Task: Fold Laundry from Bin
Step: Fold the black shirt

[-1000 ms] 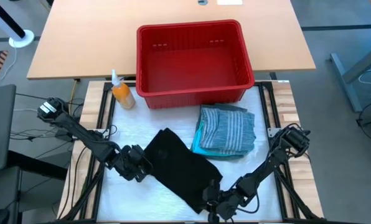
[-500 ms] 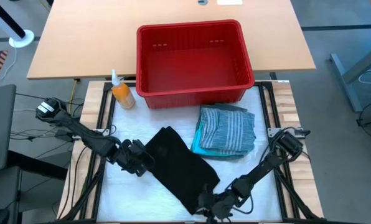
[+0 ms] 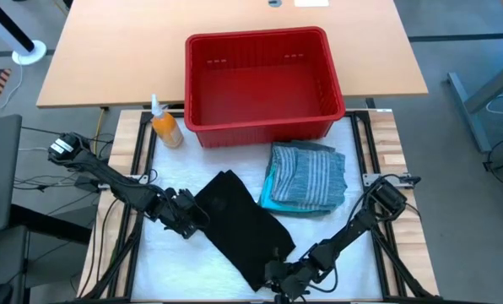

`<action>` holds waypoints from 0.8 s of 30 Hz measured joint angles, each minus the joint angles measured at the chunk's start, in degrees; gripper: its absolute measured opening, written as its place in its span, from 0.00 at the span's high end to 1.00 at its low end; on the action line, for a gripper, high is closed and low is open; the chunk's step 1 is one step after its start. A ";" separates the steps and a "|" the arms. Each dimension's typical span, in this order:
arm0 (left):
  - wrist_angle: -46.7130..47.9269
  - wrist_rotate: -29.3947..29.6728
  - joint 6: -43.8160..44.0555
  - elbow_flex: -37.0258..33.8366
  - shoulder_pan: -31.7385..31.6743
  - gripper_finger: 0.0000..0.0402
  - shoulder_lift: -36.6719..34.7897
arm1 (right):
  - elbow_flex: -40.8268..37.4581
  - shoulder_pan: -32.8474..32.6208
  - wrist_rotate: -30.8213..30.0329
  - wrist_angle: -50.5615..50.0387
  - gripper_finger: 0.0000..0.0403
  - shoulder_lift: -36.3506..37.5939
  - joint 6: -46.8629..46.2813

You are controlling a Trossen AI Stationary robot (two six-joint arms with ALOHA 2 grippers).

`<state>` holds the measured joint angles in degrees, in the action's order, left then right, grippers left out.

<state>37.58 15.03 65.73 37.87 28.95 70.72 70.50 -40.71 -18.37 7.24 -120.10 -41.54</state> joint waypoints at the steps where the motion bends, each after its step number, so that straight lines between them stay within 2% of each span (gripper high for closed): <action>1: 0.54 -0.04 0.01 0.00 -0.13 1.00 0.00 | 0.00 0.09 -0.06 0.23 0.71 -0.25 0.04; 7: 3.14 -1.46 -0.75 0.00 -1.09 1.00 0.00 | 0.16 0.84 1.15 5.77 0.71 -3.53 -3.47; 13: 7.51 -2.87 -0.45 -1.87 -2.62 1.00 0.00 | 0.15 0.75 1.13 5.74 0.71 -3.58 -4.29; 19: -0.23 -5.89 1.76 -7.75 -3.06 1.00 -0.03 | 0.04 0.75 1.33 6.37 0.71 -3.56 -3.65; 24: -5.62 -5.88 2.33 -8.29 -3.08 1.00 -0.10 | -0.17 0.71 2.38 3.96 0.71 -1.17 -3.21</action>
<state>31.96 9.15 68.06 29.57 25.87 70.61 70.32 -40.00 -16.00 11.20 -121.27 -44.74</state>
